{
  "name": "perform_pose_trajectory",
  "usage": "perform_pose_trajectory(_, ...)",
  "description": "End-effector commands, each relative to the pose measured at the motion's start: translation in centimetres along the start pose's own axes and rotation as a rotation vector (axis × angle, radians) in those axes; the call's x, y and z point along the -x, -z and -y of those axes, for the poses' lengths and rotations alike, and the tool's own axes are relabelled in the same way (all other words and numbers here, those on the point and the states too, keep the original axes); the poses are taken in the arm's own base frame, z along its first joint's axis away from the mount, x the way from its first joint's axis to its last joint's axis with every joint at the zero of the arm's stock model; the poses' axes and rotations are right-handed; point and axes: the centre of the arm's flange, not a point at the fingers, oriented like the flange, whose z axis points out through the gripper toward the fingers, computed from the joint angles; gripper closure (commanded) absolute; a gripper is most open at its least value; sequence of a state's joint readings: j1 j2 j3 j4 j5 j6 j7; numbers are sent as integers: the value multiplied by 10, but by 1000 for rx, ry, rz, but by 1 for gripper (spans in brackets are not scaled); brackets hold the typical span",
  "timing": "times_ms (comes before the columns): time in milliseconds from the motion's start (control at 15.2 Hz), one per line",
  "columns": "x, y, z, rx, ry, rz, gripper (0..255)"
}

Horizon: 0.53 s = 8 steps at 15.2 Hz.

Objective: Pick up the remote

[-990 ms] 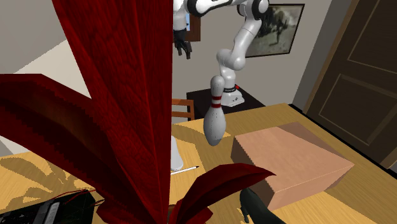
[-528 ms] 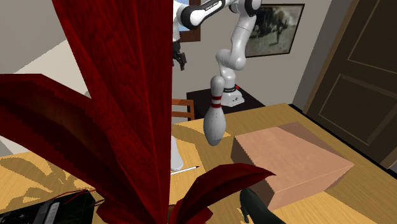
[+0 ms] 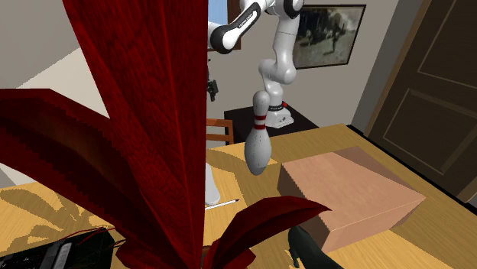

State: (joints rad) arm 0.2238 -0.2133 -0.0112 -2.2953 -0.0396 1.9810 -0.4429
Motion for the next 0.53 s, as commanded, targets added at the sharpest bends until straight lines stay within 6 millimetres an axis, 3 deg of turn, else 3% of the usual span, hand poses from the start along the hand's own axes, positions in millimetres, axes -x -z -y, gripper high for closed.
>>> perform_pose_trajectory(0,-25,-12,4,2,57,-8,0)
perform_pose_trajectory(462,-100,-51,35,10,248,-31,0)
